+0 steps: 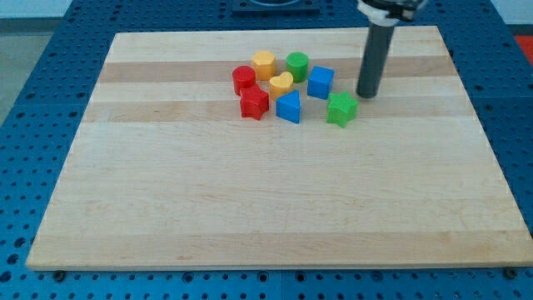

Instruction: Move the green star to the blue triangle

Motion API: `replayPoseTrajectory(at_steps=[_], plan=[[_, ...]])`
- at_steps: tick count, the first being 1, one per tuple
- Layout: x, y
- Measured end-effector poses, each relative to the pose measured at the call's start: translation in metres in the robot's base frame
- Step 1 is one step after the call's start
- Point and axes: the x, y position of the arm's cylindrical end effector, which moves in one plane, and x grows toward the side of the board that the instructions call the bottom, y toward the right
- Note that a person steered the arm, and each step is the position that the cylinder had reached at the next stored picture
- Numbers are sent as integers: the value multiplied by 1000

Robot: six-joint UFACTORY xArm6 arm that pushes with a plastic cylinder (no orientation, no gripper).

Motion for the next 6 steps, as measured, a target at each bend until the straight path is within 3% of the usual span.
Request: replayPoseTrajectory(at_steps=[2,6], plan=[[64,16],[52,-36]])
